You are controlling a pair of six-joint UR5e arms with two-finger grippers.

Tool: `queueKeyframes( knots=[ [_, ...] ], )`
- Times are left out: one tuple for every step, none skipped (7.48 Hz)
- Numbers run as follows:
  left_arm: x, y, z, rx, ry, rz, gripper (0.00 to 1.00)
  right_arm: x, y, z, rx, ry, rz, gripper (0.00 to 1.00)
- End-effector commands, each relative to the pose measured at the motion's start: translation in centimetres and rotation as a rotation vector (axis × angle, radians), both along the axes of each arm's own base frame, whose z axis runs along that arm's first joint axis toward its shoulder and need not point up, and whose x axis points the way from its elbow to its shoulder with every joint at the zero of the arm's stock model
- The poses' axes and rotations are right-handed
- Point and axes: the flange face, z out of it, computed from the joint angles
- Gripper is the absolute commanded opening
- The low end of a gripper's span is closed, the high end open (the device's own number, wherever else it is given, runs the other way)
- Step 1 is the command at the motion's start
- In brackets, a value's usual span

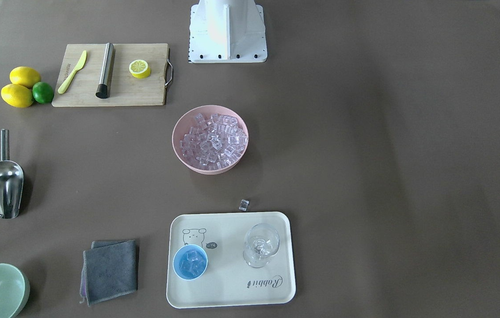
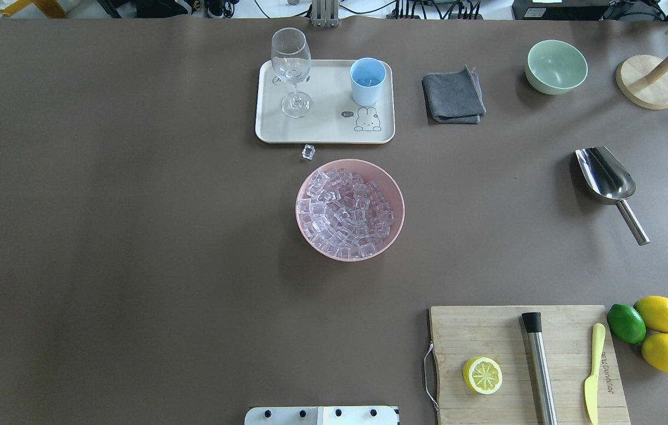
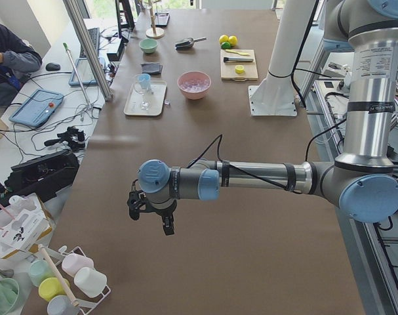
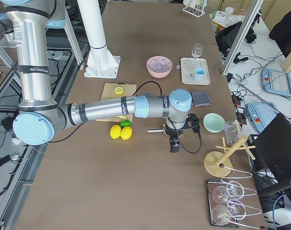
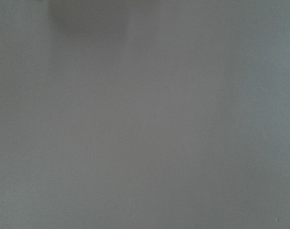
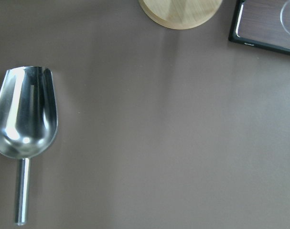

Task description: Put ice in cup with scoop

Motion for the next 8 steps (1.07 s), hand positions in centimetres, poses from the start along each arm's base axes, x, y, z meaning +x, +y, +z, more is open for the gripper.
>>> queueKeyframes(
  knots=[
    [0.28, -0.02, 0.0, -0.001, 0.0, 0.005, 0.98, 5.51, 3.95, 10.22, -0.102, -0.079, 0.005, 1.0],
    [0.28, -0.03, -0.02, 0.001, 0.0, 0.005, 0.98, 5.53, 3.98, 10.57, -0.105, -0.076, 0.007, 1.0],
    [0.28, -0.03, -0.02, 0.001, 0.0, 0.005, 0.98, 5.51, 4.28, 10.85, -0.108, -0.076, 0.006, 1.0],
    [0.28, -0.02, 0.06, -0.001, 0.0, 0.005, 0.98, 5.5, 4.44, 10.99, -0.112, -0.077, 0.006, 1.0],
    [0.28, -0.01, 0.08, -0.003, 0.0, 0.005, 0.98, 5.5, 4.44, 11.0, -0.112, -0.077, 0.006, 1.0],
    [0.27, -0.02, 0.07, -0.001, -0.002, 0.005, 0.98, 5.51, 4.44, 11.07, -0.112, -0.075, 0.006, 1.0],
    [0.28, -0.02, 0.06, -0.001, 0.0, 0.005, 0.98, 5.51, 4.44, 11.07, -0.111, -0.075, 0.005, 1.0],
    [0.2, -0.02, 0.06, -0.001, 0.0, 0.004, 0.98, 5.5, 4.54, 11.15, -0.115, -0.075, 0.006, 1.0]
  ],
)
